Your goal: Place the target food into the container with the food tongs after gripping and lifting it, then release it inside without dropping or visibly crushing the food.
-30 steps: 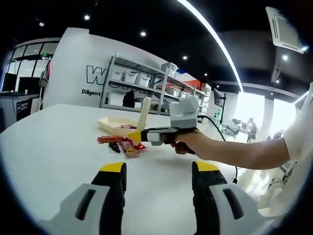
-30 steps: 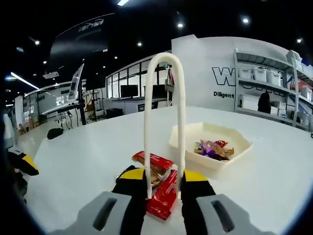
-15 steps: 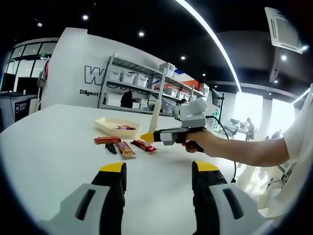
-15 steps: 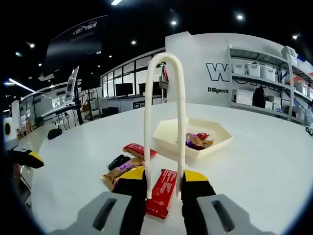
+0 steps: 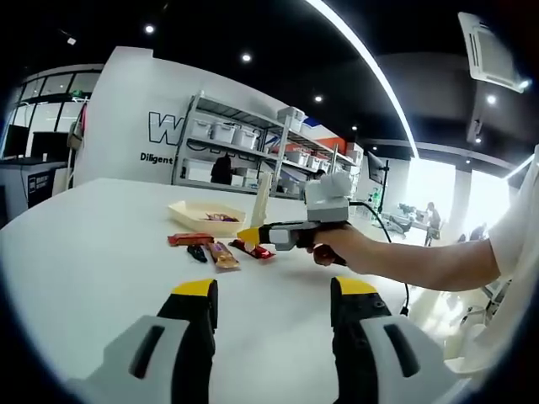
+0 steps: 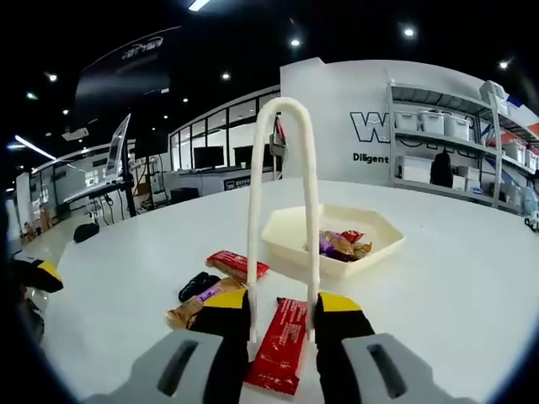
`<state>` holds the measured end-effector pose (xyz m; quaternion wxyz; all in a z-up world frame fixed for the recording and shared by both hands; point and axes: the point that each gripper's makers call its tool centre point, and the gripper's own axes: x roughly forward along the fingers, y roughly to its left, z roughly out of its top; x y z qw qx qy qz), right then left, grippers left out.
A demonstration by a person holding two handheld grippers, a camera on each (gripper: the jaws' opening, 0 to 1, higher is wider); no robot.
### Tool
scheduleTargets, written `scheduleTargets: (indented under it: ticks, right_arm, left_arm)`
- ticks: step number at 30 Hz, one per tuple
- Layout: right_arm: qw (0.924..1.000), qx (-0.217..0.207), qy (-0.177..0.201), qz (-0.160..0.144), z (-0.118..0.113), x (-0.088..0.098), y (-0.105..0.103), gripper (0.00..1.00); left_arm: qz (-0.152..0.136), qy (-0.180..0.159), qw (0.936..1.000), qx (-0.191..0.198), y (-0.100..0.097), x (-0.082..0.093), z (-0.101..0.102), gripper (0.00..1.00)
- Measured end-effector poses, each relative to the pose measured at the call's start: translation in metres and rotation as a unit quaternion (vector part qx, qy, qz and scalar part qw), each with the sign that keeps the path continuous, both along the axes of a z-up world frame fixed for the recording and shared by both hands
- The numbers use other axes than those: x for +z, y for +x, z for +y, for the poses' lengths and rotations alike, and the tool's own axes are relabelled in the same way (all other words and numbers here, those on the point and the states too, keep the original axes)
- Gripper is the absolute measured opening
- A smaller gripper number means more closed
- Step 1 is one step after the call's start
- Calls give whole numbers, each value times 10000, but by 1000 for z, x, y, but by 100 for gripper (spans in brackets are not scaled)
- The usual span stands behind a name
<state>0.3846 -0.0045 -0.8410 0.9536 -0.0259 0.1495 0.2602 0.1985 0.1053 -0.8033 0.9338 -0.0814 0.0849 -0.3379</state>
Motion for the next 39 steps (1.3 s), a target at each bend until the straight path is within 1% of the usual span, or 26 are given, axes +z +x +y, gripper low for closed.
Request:
scheduleTargets:
  ticks: [2, 6, 7, 8, 9, 10, 11, 12, 13, 14, 18, 24, 31, 33, 39]
  right_arm:
    - [10000, -29, 45, -40, -1, 1, 1, 24]
    - [9999, -77, 86, 57, -3, -4, 4, 23]
    - [9999, -67, 55, 97, -3, -7, 3, 21]
    - [9999, -64, 25, 73, -3, -7, 3, 18]
    - [9994, 152, -266, -146, -1, -7, 5, 17]
    - [9996, -48, -194, -192, -2, -4, 4, 15]
    - [9998, -1, -189, -62, 1, -8, 1, 15]
    - [9998, -6, -163, -78, 0, -8, 1, 16]
    - [10000, 8, -78, 21, 1, -10, 0, 16]
    - [10000, 2, -53, -32, 0, -8, 0, 16]
    - [10000, 6, 30, 35, 3, -8, -1, 18]
    - [9999, 28, 10, 147, 5, -7, 1, 20]
    - [9993, 73, -164, 338, 6, -8, 5, 21]
    - [9992, 91, -213, 341, 6, -9, 6, 21]
    - [9976, 165, -510, 436, 6, -12, 5, 22]
  left_arm:
    - [5, -4, 10000, 13, 0, 0, 1, 53]
    - [13, -12, 10000, 23, 2, -1, 1, 53]
    - [7, -18, 10000, 21, 2, -1, 1, 53]
    - [11, -23, 10000, 16, 2, -1, 0, 53]
    - [11, -31, 10000, 11, 2, -1, 0, 53]
    - [6, -30, 10000, 9, 2, -1, -1, 53]
    - [8, -24, 10000, 8, 2, -1, -1, 53]
    - [20, -10, 10000, 1, 2, -2, -1, 53]
    - [28, -7, 10000, 0, 3, -2, -1, 53]
    - [32, -6, 10000, 0, 3, -2, -1, 53]
    - [40, 2, 10000, -21, 3, -3, -3, 53]
    - [87, 31, 9999, -38, 3, -7, -5, 53]
    - [74, 38, 10000, -53, 5, -5, -6, 53]
    - [71, 28, 10000, -48, 5, -5, -6, 53]
    - [87, 33, 9999, -60, 4, -6, -6, 53]
